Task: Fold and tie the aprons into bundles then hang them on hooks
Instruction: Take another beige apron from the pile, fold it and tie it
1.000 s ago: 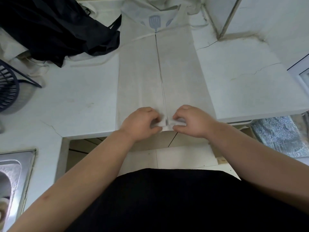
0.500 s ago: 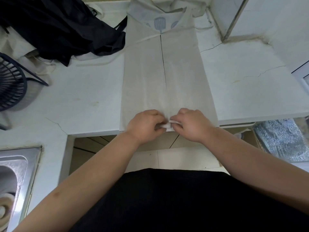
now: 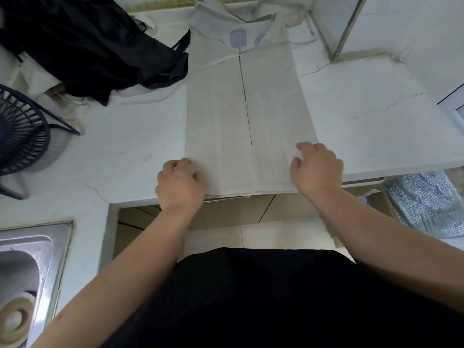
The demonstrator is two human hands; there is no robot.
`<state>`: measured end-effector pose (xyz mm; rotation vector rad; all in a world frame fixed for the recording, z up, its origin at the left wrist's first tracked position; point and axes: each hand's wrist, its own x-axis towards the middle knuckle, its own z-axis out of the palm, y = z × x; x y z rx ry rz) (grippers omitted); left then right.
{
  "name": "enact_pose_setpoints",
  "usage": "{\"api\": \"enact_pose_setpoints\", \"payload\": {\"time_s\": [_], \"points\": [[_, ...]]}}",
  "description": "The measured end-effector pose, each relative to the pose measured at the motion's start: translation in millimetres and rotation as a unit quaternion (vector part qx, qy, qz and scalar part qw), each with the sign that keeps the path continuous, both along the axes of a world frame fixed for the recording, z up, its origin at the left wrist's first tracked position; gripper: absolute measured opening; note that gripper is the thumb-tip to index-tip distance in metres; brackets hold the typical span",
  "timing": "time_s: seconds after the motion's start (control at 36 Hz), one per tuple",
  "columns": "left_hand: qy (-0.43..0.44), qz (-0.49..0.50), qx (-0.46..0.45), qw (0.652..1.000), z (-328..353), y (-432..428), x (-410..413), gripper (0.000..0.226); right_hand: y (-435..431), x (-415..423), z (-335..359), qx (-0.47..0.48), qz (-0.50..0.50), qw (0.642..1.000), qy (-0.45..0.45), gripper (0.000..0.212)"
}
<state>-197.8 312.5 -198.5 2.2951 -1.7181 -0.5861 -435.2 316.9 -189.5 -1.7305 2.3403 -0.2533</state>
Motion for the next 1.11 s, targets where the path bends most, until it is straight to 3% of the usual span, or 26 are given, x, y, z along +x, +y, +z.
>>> {"api": "enact_pose_setpoints", "payload": {"time_s": [0.06,0.11,0.17,0.28,0.39,0.47,0.58,0.72,0.86,1.0,1.11], "points": [[-0.025,0.016,0.058,0.998,2,-2,4,0.045,0,-8,1,0.074,-0.051,0.996,0.005,0.049],[-0.014,0.018,0.080,0.997,2,-5,7,0.047,1,-14,1,0.124,-0.085,0.987,-0.061,0.059],[0.029,0.033,0.096,0.994,4,-9,7,0.047,0,-19,0,0.129,-0.102,0.977,-0.134,0.070],[0.113,0.081,0.120,0.983,8,-16,10,0.044,-2,-26,3,0.109,-0.116,0.968,-0.194,0.081],[0.182,0.085,0.110,0.973,7,-18,14,0.021,-5,-31,10,0.071,-0.178,0.937,-0.291,0.064],[0.263,0.112,0.096,0.953,11,-17,15,0.031,-6,-34,12,0.072,-0.184,0.926,-0.320,0.056],[0.292,0.108,0.100,0.945,13,-20,24,0.039,-2,-38,16,0.088,-0.154,0.908,-0.378,0.060],[0.303,0.064,0.086,0.947,22,-22,32,0.041,-10,-43,25,0.102,-0.143,0.864,-0.471,0.042],[0.322,0.024,0.094,0.942,29,-25,35,0.035,-20,-51,29,0.118,-0.118,0.880,-0.445,0.026],[0.254,-0.031,0.079,0.964,28,-28,37,0.035,-24,-56,23,0.180,-0.022,0.924,-0.338,0.051],[0.245,-0.032,0.062,0.967,23,-29,42,0.023,-25,-55,23,0.174,-0.001,0.931,-0.322,0.037]]}}
